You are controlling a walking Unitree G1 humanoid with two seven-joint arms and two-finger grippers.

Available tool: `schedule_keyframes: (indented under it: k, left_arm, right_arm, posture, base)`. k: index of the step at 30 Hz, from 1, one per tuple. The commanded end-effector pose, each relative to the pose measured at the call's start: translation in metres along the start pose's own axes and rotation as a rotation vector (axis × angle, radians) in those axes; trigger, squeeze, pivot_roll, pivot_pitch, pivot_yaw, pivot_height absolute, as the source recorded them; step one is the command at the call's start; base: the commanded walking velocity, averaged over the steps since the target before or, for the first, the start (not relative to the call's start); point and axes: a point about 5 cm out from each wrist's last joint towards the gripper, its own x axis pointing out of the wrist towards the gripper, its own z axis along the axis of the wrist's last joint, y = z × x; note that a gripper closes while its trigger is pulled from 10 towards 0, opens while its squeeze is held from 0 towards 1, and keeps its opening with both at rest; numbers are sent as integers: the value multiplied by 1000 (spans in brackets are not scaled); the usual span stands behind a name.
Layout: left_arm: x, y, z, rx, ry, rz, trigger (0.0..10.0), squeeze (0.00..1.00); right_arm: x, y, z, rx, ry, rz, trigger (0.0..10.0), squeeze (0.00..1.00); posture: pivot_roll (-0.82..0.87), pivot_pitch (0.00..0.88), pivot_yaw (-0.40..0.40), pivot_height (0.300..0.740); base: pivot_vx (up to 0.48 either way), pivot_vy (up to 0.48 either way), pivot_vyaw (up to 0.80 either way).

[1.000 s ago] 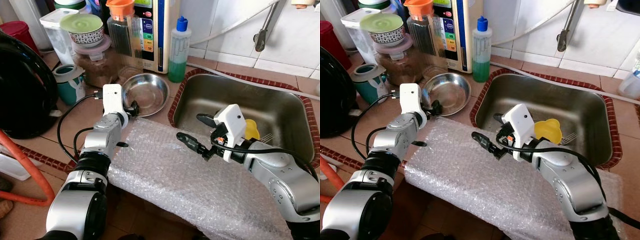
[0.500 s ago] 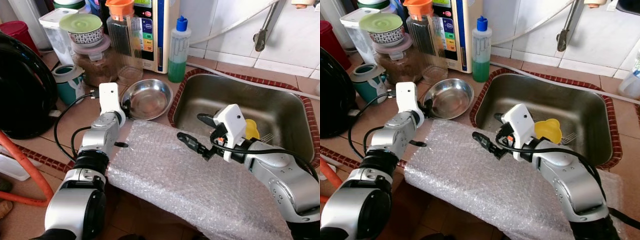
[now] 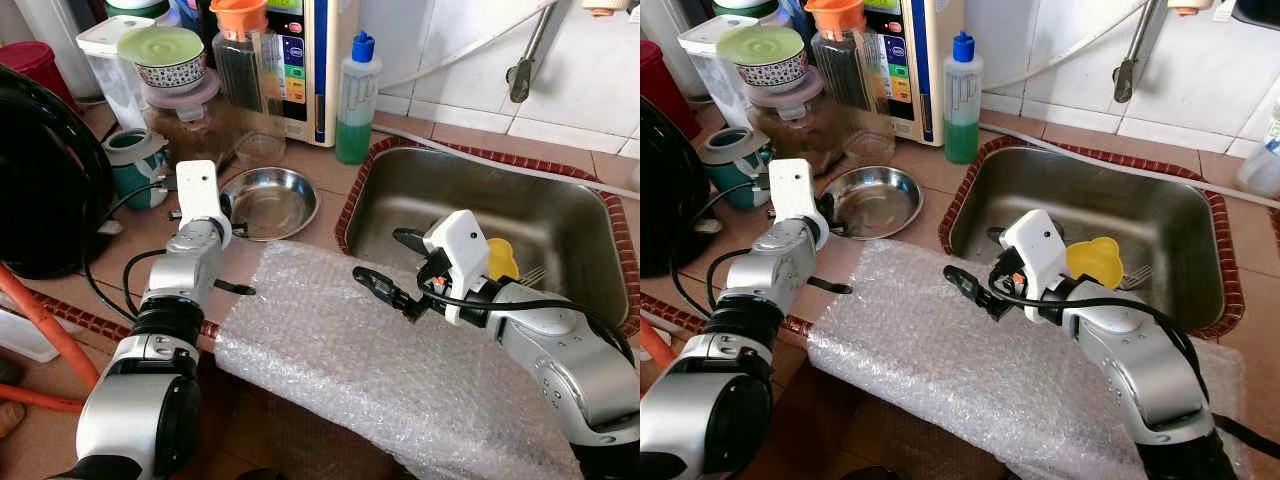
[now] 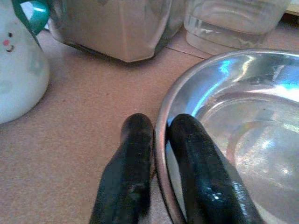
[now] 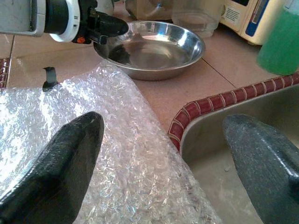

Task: Kitchen organization

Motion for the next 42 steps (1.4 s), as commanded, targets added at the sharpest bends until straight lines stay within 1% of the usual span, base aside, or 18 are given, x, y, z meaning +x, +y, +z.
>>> schedule_keyframes:
  k: [1, 5, 7, 9, 10, 11, 12, 17, 19, 23, 26, 33, 35, 36, 38, 39, 41, 42]
  left_arm:
    - [0, -4, -1, -3, 20, -20, 10000, 0]
    - [0, -9, -5, -41, 65, -47, 10000, 0]
    - [0, -10, -9, -46, 98, -62, 10000, 0]
    - [1, -10, -11, -47, 110, -63, 10000, 0]
    - [1, -9, -12, -42, 110, -64, 6863, 0]
    - [1, -9, -12, -42, 110, -64, 6863, 0]
    - [1, -6, -13, -40, 117, -52, 0, 0]
    - [0, 1, -14, -24, 114, -10, 0, 0]
    - [1, 8, -13, -22, 100, 32, 0, 0]
    - [1, 9, -13, -13, 97, 30, 0, 0]
    - [1, 12, -11, -5, 75, 62, 0, 0]
    - [0, 12, -3, -3, 10, 76, 0, 0]
    - [-1, 11, 2, -34, -58, 80, 0, 0]
    - [-4, 8, 10, -66, -148, 70, 0, 0]
    - [-7, 7, 14, -63, -211, 71, 0, 0]
    - [-7, 7, 14, -63, -211, 71, 0, 0]
    - [-10, 7, 13, -60, -261, 88, 0, 0]
    - [-12, 6, 15, -54, -289, 80, 0, 0]
  right_arm:
    - [1, 2, 2, -13, -3, 18, 10000, 0]
    - [1, 2, 1, -15, -1, 18, 10000, 0]
    - [1, 2, 1, -17, 0, 17, 10000, 0]
    - [1, 2, 1, -18, 1, 17, 10000, 0]
    - [1, 2, 1, -20, 2, 16, 10000, 0]
    - [1, 2, 1, -20, 2, 16, 10000, 0]
    - [1, 2, 1, -20, 1, 17, 10000, 0]
    - [1, 2, 1, -22, 2, 17, 10000, 0]
    - [2, 2, 1, -23, 3, 16, 10000, 0]
    - [2, 2, 1, -22, 2, 16, 10000, 0]
    - [2, 1, 1, -24, 1, 16, 10000, 0]
    - [3, 1, 1, -24, 0, 14, 10000, 0]
    - [3, 2, 1, -23, 0, 12, 10000, 0]
    - [4, 1, 0, -22, -2, 8, 10000, 0]
    - [5, 1, 0, -20, -4, 1, 10000, 0]
    - [5, 1, 0, -20, -4, 1, 10000, 0]
    - [7, -2, 1, -15, -15, -23, 10000, 0]
    - [7, -4, 2, -14, -26, -40, 10000, 0]
  posture:
    - [-46, 97, 40, 740]
    - [-48, 97, 40, 740]
    - [-49, 96, 41, 740]
    - [-49, 96, 41, 740]
    - [-49, 97, 42, 740]
    - [-49, 97, 42, 740]
    - [-48, 97, 42, 740]
    - [-46, 98, 40, 740]
    - [-45, 97, 39, 740]
    - [-45, 96, 39, 740]
    - [-45, 96, 40, 740]
    - [-46, 98, 40, 740]
    - [-45, 97, 40, 740]
    - [-44, 96, 40, 740]
    - [-42, 96, 39, 740]
    - [-42, 96, 39, 740]
    - [-42, 93, 39, 740]
    - [-42, 93, 39, 740]
  base:
    - [0, 0, 0]
    - [0, 0, 0]
    - [0, 0, 0]
    - [0, 0, 0]
    - [0, 0, 0]
    - [0, 0, 0]
    - [0, 0, 0]
    - [0, 0, 0]
    - [0, 0, 0]
    - [0, 0, 0]
    - [0, 0, 0]
    - [0, 0, 0]
    - [0, 0, 0]
    - [0, 0, 0]
    - [0, 0, 0]
    - [0, 0, 0]
    - [0, 0, 0]
    - [0, 0, 0]
